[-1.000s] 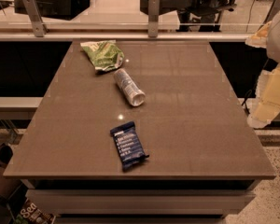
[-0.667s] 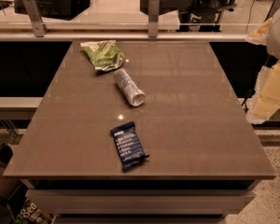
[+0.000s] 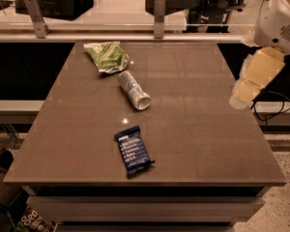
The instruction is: Place redbull can upright
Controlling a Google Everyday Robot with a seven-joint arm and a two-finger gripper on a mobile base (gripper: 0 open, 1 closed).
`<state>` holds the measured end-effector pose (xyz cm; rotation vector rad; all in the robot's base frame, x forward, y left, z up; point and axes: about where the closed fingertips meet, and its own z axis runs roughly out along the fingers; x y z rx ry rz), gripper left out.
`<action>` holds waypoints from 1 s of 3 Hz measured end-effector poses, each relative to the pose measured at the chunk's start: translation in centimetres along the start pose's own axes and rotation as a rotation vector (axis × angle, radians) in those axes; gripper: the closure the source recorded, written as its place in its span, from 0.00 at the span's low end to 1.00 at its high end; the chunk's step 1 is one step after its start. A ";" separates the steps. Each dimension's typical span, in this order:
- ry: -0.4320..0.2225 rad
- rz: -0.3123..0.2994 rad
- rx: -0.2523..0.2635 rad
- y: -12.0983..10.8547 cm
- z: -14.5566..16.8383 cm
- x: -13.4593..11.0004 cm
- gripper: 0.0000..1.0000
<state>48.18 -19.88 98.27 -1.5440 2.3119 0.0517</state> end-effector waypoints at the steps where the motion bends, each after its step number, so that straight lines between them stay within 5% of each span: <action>1: 0.055 0.124 -0.028 -0.9 2.2 -1.9 0.00; 3: 0.138 0.324 0.002 -2.1 3.7 -6.9 0.00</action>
Offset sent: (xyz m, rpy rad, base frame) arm 0.0379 0.0632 -0.0190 -0.0776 0.2412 -0.4691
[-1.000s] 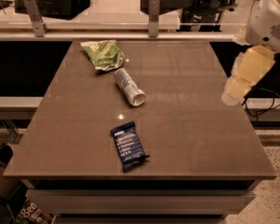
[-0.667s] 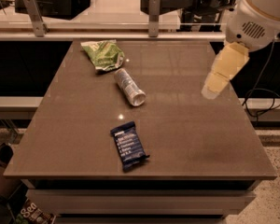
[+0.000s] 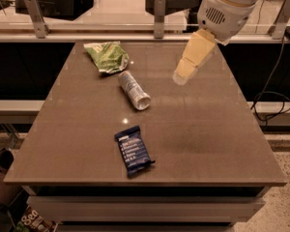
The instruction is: Place redbull can upright
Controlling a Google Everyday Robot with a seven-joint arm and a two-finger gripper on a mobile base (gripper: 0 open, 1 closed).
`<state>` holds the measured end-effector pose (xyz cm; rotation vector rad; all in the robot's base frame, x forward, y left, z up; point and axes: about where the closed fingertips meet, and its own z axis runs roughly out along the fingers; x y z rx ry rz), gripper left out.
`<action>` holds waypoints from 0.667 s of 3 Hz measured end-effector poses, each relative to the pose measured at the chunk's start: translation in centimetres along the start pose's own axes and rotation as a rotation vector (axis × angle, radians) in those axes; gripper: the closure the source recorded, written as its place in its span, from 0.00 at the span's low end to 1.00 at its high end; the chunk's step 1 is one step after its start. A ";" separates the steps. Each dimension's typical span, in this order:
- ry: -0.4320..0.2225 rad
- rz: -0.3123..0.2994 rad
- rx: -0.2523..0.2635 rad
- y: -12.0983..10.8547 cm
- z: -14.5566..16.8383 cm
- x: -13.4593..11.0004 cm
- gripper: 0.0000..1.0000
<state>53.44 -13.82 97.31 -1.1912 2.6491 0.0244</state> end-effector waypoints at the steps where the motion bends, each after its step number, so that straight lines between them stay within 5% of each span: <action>1: -0.030 0.054 0.036 -0.4 0.0 -3.6 0.00; 2: -0.033 0.054 0.037 -0.4 0.0 -3.6 0.00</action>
Offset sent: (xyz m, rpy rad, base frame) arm 0.0180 0.0173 0.0066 -0.0020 -0.0170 -0.0526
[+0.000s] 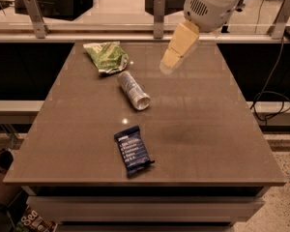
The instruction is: Place redbull can upright
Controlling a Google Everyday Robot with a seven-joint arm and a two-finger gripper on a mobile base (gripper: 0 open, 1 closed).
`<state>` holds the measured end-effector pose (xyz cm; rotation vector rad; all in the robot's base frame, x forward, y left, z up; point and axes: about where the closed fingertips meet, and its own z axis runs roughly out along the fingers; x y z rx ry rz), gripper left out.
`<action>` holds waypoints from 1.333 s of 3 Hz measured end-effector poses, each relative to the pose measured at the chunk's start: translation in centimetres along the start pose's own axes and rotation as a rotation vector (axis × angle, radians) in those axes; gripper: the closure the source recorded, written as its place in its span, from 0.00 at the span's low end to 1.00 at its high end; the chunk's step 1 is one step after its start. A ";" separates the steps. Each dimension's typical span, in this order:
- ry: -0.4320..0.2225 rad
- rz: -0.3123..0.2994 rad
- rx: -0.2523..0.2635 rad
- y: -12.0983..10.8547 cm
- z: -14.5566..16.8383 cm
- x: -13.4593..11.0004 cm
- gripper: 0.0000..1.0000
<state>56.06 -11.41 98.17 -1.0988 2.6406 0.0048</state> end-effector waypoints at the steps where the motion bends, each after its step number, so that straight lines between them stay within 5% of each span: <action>1: 0.003 -0.003 0.000 0.4 0.8 -1.8 0.00; 2: 0.042 0.003 -0.008 2.0 2.8 -4.3 0.00; 4: 0.122 0.121 -0.024 5.3 6.2 -6.3 0.00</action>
Offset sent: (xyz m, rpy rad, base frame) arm 0.0230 0.0840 -0.0380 -0.0783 0.1391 -0.0304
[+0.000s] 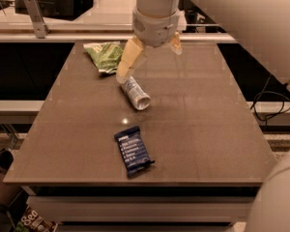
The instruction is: Place redbull can upright
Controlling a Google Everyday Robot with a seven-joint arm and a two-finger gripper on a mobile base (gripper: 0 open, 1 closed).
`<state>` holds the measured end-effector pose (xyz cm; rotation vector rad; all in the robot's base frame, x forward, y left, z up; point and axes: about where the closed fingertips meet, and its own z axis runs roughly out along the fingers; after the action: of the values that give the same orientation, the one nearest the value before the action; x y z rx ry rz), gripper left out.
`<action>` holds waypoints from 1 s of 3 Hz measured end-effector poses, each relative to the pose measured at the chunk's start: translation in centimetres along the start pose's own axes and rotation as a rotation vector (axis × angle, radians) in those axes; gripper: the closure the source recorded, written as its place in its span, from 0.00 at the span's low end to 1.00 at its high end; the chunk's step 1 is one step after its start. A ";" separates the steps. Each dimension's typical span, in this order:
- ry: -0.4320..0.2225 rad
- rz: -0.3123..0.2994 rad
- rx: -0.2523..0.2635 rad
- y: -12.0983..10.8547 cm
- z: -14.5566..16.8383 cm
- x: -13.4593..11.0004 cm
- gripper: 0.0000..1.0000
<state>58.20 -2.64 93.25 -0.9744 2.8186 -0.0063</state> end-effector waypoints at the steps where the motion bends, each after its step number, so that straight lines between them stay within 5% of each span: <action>1: -0.001 0.068 -0.041 0.9 1.4 -0.5 0.00; 3: -0.028 0.111 -0.160 2.4 4.6 -3.3 0.00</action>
Offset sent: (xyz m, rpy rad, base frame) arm 0.0111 0.0293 -0.0406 0.1649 0.1137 -0.1358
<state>59.96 1.53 89.05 -0.8399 2.8788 0.2477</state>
